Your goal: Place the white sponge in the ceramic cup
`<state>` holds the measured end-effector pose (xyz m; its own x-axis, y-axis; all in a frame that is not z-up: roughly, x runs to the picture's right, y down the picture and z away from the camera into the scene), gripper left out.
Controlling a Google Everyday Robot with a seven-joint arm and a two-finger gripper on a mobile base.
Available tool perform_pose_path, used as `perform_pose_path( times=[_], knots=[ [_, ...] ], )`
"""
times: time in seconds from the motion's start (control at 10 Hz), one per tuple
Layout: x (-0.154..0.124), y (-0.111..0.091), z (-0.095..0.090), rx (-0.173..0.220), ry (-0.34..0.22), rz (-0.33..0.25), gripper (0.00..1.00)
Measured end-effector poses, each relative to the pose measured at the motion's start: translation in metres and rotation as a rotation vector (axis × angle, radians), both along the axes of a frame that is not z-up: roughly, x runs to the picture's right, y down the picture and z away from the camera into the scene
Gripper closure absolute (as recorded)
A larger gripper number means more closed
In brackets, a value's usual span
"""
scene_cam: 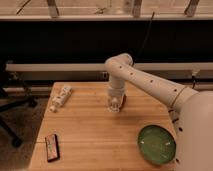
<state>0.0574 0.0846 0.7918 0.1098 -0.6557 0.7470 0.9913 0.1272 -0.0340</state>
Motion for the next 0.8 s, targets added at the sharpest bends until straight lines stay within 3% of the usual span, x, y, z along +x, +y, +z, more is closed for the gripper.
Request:
perform_pose_path(
  times=[0.5, 0.8],
  knots=[
    [0.017, -0.041, -0.003, 0.042, 0.007, -0.035, 1.00],
    [0.025, -0.045, -0.003, 0.054, 0.020, -0.044, 1.00]
  ],
)
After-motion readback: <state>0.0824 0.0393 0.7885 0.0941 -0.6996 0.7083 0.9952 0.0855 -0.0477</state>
